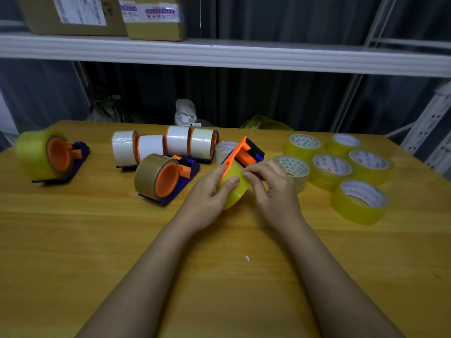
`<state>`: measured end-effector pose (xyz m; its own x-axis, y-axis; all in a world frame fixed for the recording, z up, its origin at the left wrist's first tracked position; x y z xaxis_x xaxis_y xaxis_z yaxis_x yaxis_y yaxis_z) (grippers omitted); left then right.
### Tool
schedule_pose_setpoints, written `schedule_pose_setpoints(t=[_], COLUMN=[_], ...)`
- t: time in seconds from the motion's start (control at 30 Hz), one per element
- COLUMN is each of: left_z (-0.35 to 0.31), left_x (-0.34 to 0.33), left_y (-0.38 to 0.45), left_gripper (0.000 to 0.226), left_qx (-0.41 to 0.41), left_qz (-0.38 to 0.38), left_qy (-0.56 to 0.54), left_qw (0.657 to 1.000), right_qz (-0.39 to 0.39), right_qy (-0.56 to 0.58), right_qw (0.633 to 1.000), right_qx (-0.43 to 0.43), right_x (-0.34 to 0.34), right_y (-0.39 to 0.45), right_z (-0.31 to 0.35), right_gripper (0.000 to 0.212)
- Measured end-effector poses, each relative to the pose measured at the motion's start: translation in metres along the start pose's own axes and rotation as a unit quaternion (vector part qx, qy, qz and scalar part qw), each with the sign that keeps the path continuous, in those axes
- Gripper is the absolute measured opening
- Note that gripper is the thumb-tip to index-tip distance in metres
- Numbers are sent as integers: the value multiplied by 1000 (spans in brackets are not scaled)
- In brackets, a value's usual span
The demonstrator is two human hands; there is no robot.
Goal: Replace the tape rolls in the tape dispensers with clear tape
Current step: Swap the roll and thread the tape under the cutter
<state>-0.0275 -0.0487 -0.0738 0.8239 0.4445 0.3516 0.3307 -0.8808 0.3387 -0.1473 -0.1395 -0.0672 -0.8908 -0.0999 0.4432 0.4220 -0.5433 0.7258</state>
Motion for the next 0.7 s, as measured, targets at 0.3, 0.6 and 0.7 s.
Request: schedule_pose_setpoints(t=[0.3,0.6,0.7], left_z=[-5,-6,-7], left_x=[1,2,2], left_y=[0,1,1], left_gripper=[19,14,17], left_qx=[-18,-26,-27], left_qz=[4,-3,0], left_qy=[18,41,46], left_qw=[1000,999,999], right_qz=[35,78,75], right_qy=[124,237,200], right_qw=[968,933,949], right_qx=[-217,-261,-232], right_x=[2,4,1], right_y=[1,4,2], right_z=[-14,-7,-7], right_gripper=[19,21,11])
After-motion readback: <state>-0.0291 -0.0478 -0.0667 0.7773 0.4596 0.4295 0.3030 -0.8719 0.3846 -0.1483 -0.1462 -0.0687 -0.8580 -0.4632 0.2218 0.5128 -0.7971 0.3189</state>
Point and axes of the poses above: each hand's wrist, its own y-axis towards the middle knuckle, its own x-axis out of the back of the hand, z = x × y, the point moved 3 cm from there along y, towards the middle knuckle, and after that the axes turned 5 degrees about -x, right-handed, at the moved point
